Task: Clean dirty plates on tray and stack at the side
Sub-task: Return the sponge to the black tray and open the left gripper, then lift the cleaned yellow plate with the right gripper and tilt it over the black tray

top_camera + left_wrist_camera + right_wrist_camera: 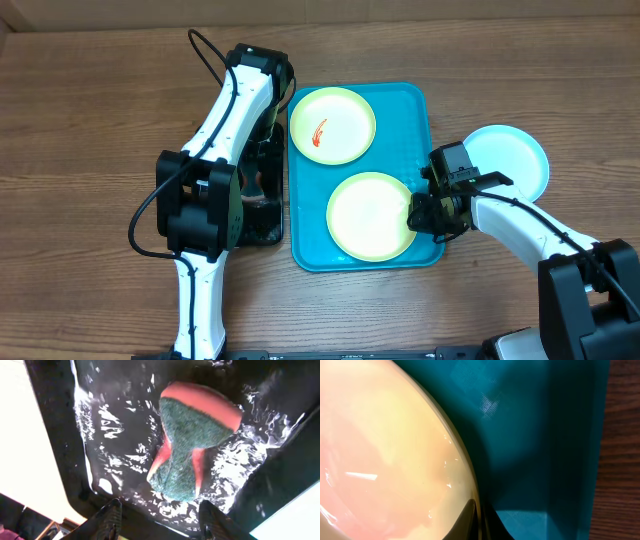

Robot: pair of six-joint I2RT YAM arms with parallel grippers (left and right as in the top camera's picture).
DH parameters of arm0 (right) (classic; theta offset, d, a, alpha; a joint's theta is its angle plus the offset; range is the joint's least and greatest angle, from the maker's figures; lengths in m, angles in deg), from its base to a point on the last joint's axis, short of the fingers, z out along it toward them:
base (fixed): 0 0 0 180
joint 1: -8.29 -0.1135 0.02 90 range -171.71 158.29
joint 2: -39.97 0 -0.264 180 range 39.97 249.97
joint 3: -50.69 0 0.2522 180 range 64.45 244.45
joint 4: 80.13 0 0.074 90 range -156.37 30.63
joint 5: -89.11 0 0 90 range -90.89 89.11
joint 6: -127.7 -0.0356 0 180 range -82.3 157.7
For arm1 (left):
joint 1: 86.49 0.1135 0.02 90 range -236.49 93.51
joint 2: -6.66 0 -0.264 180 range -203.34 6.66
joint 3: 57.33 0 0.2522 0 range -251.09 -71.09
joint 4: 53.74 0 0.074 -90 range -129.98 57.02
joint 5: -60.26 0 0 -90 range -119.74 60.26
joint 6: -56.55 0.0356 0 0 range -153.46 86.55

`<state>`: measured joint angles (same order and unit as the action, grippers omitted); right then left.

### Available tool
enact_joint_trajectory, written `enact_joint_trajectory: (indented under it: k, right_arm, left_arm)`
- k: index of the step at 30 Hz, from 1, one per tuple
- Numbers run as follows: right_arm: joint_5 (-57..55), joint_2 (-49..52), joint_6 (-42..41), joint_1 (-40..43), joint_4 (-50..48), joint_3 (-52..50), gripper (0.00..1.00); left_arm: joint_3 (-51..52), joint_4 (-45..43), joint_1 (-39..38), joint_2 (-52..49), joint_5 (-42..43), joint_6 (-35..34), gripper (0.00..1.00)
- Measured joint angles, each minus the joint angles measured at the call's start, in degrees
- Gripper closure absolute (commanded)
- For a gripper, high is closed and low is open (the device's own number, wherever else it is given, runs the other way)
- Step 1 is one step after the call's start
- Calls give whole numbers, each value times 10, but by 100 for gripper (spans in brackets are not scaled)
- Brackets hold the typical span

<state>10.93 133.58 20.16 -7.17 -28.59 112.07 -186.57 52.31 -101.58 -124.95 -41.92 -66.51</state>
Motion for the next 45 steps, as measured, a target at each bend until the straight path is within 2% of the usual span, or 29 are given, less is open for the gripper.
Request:
enact_joint_trajectory:
  k: [3, 6, 10, 11, 16, 20, 23, 25, 27, 31, 34, 38, 45]
  right_arm:
    - [0, 0, 0, 0, 0, 0, 96]
    - [0, 0, 0, 0, 0, 0, 96]
    - [0, 0, 0, 0, 0, 0, 96]
    - [0, 0, 0, 0, 0, 0, 96]
    - [0, 0, 0, 0, 0, 0, 96]
    - [0, 0, 0, 0, -1, 0, 96]
    - [0, 0, 0, 0, -1, 0, 96]
    - [0, 0, 0, 0, -1, 0, 96]
    - [-1, 0, 1, 0, 9, 3, 96]
    - [-8, 4, 4, -1, 90, 41, 96]
    - [-20, 9, 15, -6, 155, 105, 96]
    - [-43, 9, 29, -33, 216, 210, 96]
    - [-63, 20, 34, -97, 213, 335, 96]
  left_arm:
    - [1, 5, 2, 10, 1, 0, 44]
    - [6, 16, 2, 51, 3, 0, 35]
    - [6, 38, 2, 151, 8, 0, 28]
    - [6, 42, 2, 204, 10, 2, 27]
    - [16, 43, 2, 326, 28, 4, 25]
    - [81, 43, 5, 398, 30, 2, 24]
    - [182, 39, 21, 438, 9, -35, 15]
    - [255, 13, 38, 458, -1, -57, 10]
    - [323, -20, 61, 474, -2, -73, 9]
    - [399, -61, 115, 495, 12, -74, 9]
    - [407, -79, 160, 506, 38, -64, 0]
    - [408, -86, 221, 519, 69, -40, 0]
    - [408, -89, 346, 539, 121, 8, 0]
